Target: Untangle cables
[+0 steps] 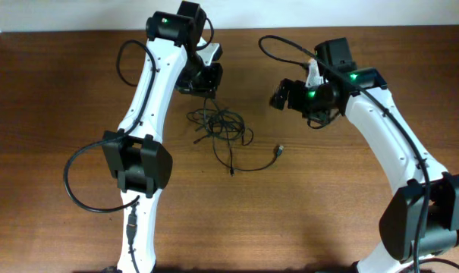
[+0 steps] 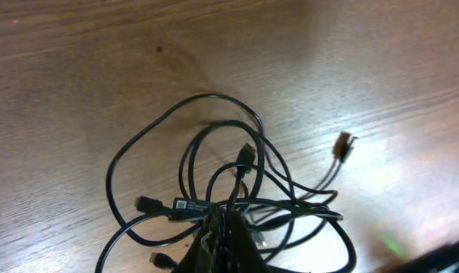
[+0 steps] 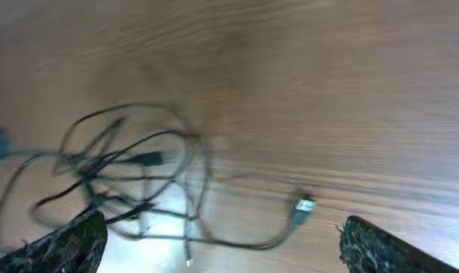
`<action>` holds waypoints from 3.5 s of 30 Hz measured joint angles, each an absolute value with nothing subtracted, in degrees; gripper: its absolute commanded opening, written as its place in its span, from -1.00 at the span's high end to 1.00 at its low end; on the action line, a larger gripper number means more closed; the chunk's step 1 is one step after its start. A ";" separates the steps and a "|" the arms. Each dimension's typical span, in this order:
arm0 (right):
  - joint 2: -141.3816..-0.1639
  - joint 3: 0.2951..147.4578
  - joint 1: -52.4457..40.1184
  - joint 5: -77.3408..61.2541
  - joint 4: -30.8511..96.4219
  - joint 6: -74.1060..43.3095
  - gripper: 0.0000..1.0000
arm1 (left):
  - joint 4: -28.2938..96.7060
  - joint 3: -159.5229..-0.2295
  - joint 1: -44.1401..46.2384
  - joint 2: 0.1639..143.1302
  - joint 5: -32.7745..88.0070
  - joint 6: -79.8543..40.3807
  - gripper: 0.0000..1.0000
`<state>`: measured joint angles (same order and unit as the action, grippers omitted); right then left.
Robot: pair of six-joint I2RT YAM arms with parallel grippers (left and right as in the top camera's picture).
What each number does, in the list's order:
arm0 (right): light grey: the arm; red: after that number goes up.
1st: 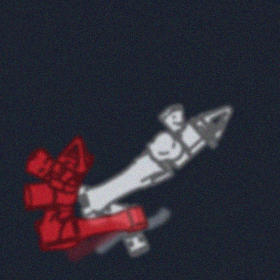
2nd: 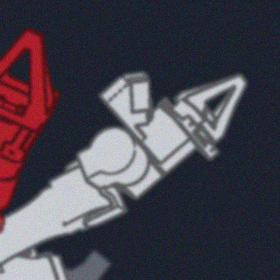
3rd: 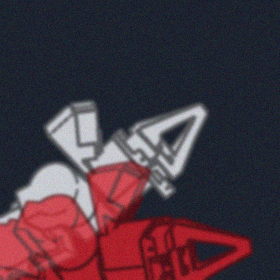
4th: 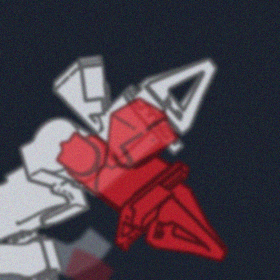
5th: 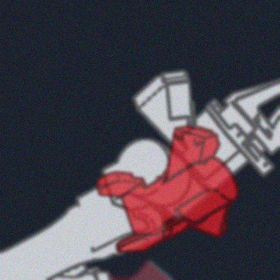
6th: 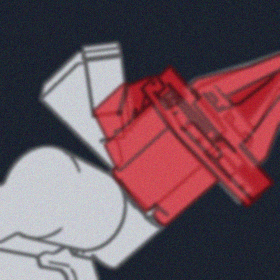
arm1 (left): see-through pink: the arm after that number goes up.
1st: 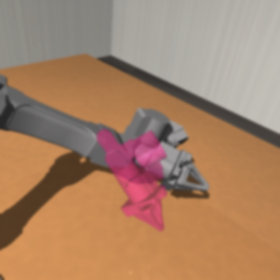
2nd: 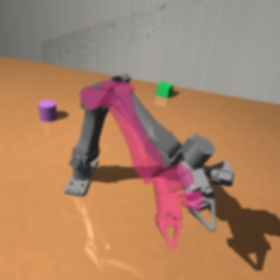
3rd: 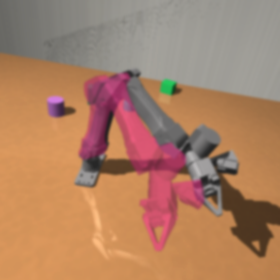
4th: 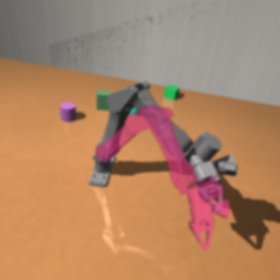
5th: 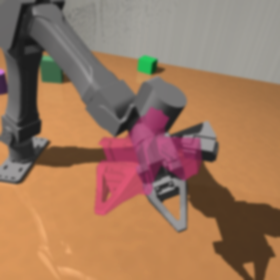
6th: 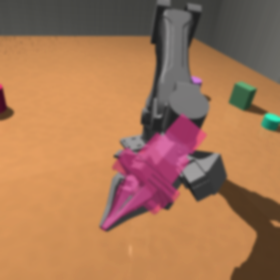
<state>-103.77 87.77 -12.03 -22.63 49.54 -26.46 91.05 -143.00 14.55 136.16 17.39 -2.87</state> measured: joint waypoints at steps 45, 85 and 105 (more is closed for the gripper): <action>-112.14 84.03 -22.37 -26.26 30.48 -43.46 0.92 | 81.97 -143.02 5.26 136.16 47.20 -4.16 1.00; -88.38 83.55 -6.79 -30.48 48.03 -31.68 0.92 | 68.55 -133.86 23.53 135.92 48.97 -22.96 1.00; -92.90 83.55 -6.96 -28.56 58.81 -24.62 0.92 | 83.11 -133.80 10.41 124.16 23.62 -6.66 1.00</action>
<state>-92.90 83.55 -6.96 -28.56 58.81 -24.62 83.11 -133.80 10.41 124.16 23.62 -6.66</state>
